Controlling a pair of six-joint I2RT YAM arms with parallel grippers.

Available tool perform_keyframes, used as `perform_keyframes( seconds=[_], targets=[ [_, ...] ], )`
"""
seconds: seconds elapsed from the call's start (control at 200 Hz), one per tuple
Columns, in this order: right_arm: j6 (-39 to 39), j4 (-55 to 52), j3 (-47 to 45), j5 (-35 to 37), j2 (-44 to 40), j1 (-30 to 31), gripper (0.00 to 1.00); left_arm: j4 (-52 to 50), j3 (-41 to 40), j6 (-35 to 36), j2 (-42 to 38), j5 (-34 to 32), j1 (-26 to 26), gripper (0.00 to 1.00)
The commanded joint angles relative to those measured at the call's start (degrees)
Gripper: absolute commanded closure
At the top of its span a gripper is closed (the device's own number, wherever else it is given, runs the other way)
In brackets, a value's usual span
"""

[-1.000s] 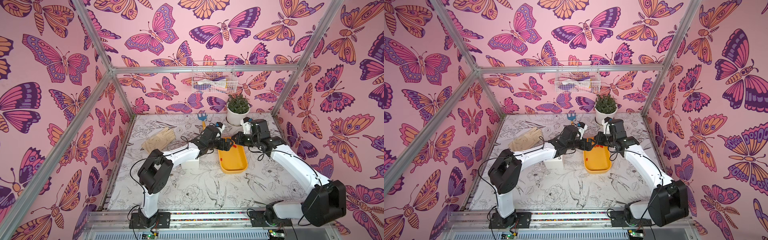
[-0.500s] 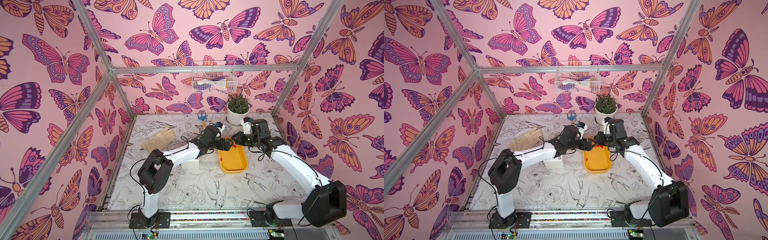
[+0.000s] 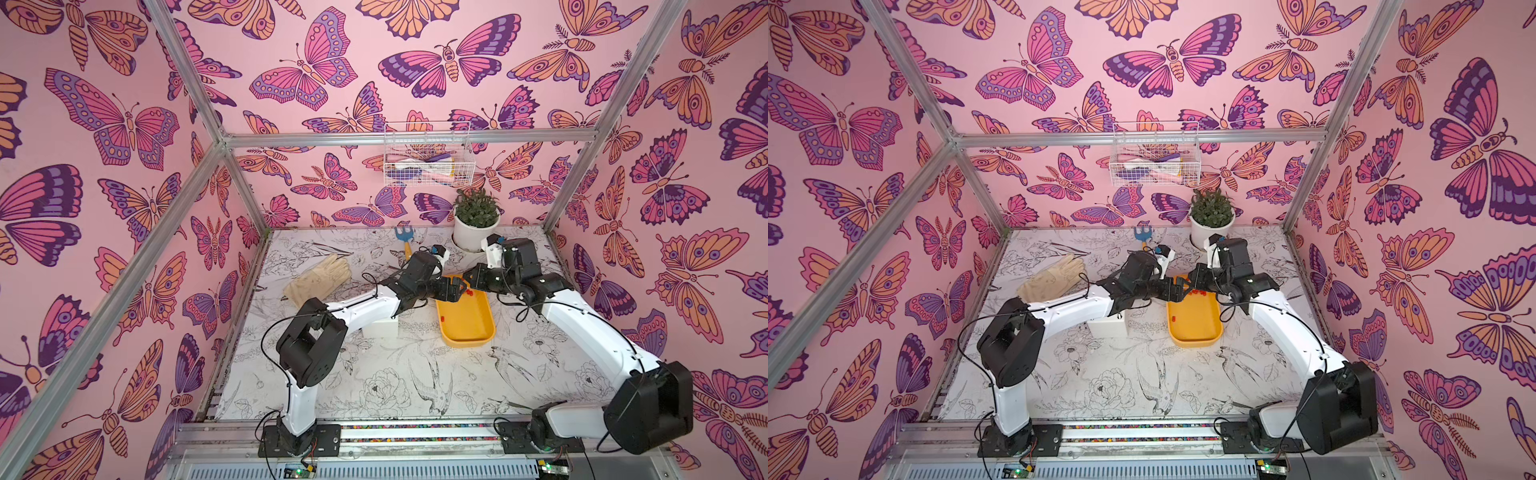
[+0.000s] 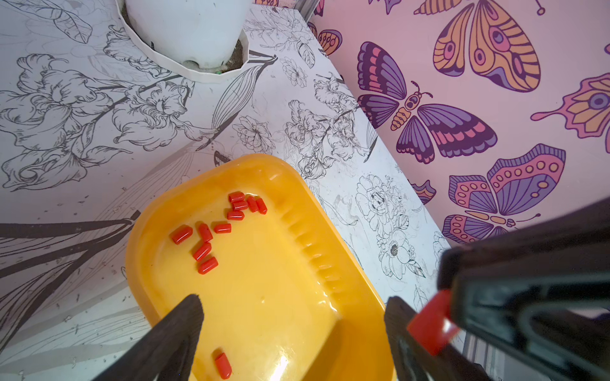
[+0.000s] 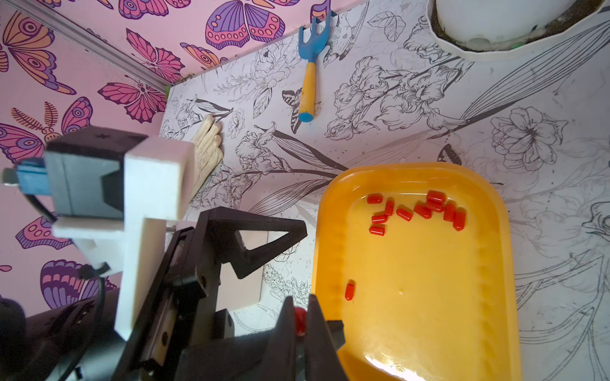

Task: Cover the protruding screws with screw protection sleeves
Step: Pick up the screw protection sleeve from the storage box.

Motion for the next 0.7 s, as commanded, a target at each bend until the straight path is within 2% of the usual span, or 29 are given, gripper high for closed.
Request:
perform_keyframes(
  seconds=[0.0, 0.396, 0.696],
  targets=[
    [-0.5, -0.1, -0.4, -0.5, -1.4, -0.1, 0.91, 1.2, 0.5, 0.4, 0.8, -0.9, 0.5, 0.12],
    [-0.6, -0.1, -0.6, 0.0, -1.6, -0.1, 0.91, 1.2, 0.2, 0.3, 0.3, -0.6, 0.5, 0.12],
    [-0.7, -0.1, -0.6, 0.8, -1.6, -0.1, 0.91, 1.4, -2.9, 0.2, -1.8, -1.3, 0.1, 0.12]
  ],
)
